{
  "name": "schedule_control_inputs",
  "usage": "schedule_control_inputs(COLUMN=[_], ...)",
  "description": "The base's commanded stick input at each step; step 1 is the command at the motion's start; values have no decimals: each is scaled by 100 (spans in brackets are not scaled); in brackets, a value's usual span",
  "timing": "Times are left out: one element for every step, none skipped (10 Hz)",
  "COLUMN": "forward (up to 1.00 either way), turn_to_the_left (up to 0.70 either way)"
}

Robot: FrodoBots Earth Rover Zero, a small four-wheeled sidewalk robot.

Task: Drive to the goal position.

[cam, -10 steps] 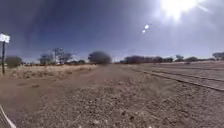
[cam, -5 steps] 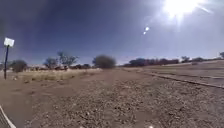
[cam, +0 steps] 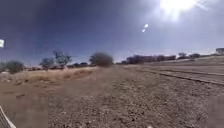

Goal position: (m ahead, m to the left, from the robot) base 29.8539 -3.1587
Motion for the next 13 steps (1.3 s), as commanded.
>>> schedule_control_inputs(forward=[70,70,70,70,70,70,70,70,70,70,70,70,70], turn_to_the_left=[0,0,0,0,0,0,0,0,0,0,0,0,0])
